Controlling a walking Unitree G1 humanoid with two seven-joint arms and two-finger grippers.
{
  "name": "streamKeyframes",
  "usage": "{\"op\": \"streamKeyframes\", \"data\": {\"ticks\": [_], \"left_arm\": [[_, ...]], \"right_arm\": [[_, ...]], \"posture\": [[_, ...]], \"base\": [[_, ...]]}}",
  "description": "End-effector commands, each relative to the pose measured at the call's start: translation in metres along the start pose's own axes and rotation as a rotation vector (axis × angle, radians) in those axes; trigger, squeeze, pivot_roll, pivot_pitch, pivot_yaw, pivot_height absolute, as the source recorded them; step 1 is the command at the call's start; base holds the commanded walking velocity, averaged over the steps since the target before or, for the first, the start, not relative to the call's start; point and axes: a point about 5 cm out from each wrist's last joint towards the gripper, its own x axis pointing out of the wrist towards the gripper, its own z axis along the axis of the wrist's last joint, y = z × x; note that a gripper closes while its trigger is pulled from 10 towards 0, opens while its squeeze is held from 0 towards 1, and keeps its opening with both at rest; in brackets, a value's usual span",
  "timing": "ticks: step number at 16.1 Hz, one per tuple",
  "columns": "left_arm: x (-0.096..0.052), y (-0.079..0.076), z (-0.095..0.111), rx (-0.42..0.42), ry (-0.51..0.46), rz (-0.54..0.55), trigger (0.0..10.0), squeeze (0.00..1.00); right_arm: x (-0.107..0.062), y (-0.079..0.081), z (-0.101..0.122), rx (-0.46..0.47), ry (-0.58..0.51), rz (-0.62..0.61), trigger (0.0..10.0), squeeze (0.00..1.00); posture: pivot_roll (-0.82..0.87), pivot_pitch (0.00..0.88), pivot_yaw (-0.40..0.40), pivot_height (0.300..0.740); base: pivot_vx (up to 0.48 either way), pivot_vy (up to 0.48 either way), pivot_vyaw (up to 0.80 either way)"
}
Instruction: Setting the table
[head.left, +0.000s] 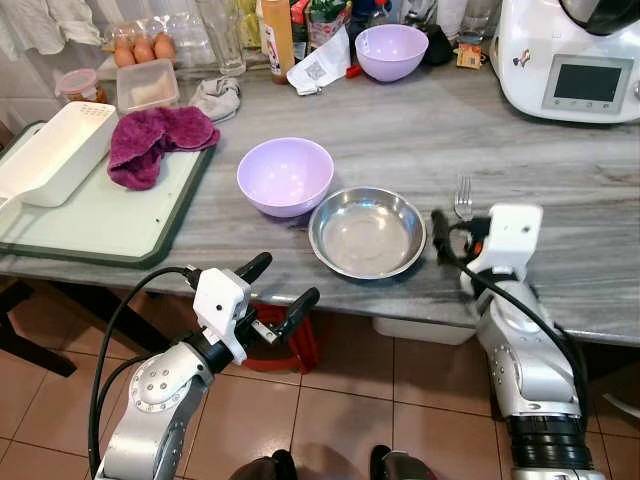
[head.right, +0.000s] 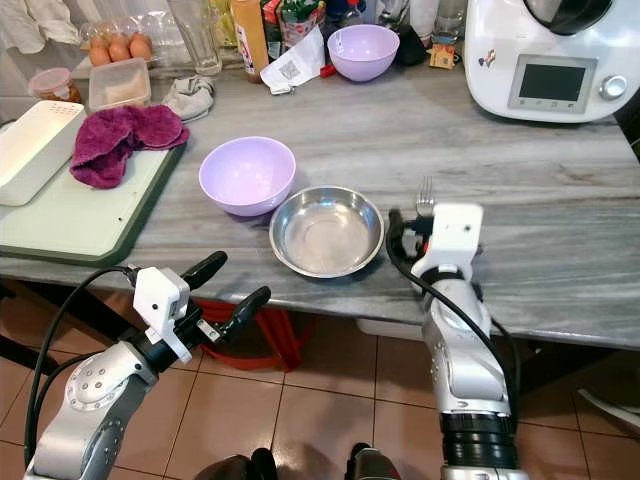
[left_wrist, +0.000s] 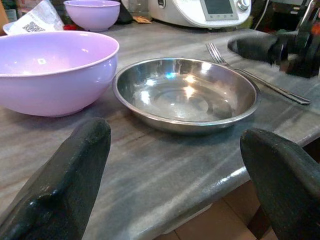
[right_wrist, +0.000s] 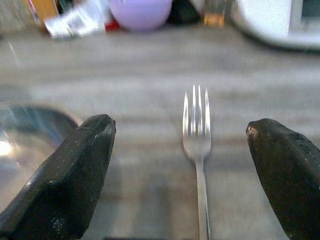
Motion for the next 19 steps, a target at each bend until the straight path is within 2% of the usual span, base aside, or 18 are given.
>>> {"op": "streamKeyframes", "data": {"ticks": [1,4,5,6,9,10,12,13,14,16,17,19], "left_arm": [[-0.001,0.001,-0.002,0.006,0.012,0.007,10.0,0.00],[0.000,0.003,-0.001,0.009,-0.004,0.022,10.0,0.00],[0.000,0.004,0.000,0.011,-0.011,0.041,10.0,0.00],[0.000,0.006,0.001,0.014,-0.020,0.080,10.0,0.00],[0.000,0.012,0.004,0.044,-0.041,0.227,10.0,0.00],[0.000,0.015,0.006,0.050,-0.054,0.287,10.0,0.00],[0.000,0.018,0.005,0.086,-0.039,0.336,10.0,0.00],[0.000,0.019,0.004,0.094,-0.031,0.354,10.0,0.00],[0.001,0.022,0.002,0.115,-0.015,0.391,10.0,0.00],[0.003,0.026,0.000,0.132,0.000,0.448,10.0,0.00],[0.003,0.028,0.000,0.149,0.002,0.468,10.0,0.00],[0.005,0.028,-0.001,0.145,0.003,0.464,10.0,0.00]], "right_arm": [[-0.002,0.008,0.012,-0.012,-0.070,0.016,10.0,1.00],[-0.008,0.014,0.017,-0.025,-0.114,0.018,10.0,1.00],[-0.010,0.014,0.016,-0.035,-0.111,0.010,10.0,0.07],[-0.012,0.015,0.013,-0.035,-0.094,-0.001,10.0,0.00],[-0.020,0.014,0.010,-0.028,-0.084,-0.020,10.0,0.00],[-0.024,0.012,0.011,-0.060,-0.093,-0.038,10.0,0.00],[-0.029,0.006,0.007,-0.139,-0.067,-0.120,10.0,0.00],[-0.029,0.006,0.005,-0.138,-0.059,-0.111,10.0,0.00],[-0.030,0.010,0.001,-0.121,-0.058,-0.039,10.0,0.00],[-0.034,0.011,-0.004,-0.116,-0.039,-0.051,10.0,0.00],[-0.035,0.015,-0.005,-0.066,-0.033,-0.014,10.0,0.00],[-0.037,0.017,-0.009,-0.031,-0.010,-0.006,10.0,0.00]], "posture": [[-0.12,0.182,0.051,0.740],[-0.12,0.180,0.049,0.740],[-0.12,0.180,0.049,0.740],[-0.12,0.181,0.048,0.740],[-0.12,0.177,0.043,0.740],[-0.12,0.175,0.037,0.740],[-0.12,0.172,0.033,0.740],[-0.12,0.164,0.030,0.740],[-0.11,0.154,0.028,0.740],[-0.11,0.137,0.031,0.740],[-0.11,0.129,0.033,0.740],[-0.11,0.115,0.036,0.740]], "base": [[0.000,0.000,0.00],[0.000,0.000,0.00],[0.000,0.000,0.00],[0.000,0.000,0.00],[0.000,0.000,0.00],[0.000,0.000,0.00],[0.000,0.000,0.00],[0.000,0.000,0.00],[0.000,0.000,0.00],[0.000,0.000,0.00],[0.000,0.000,0.00],[0.000,0.000,0.00]]}}
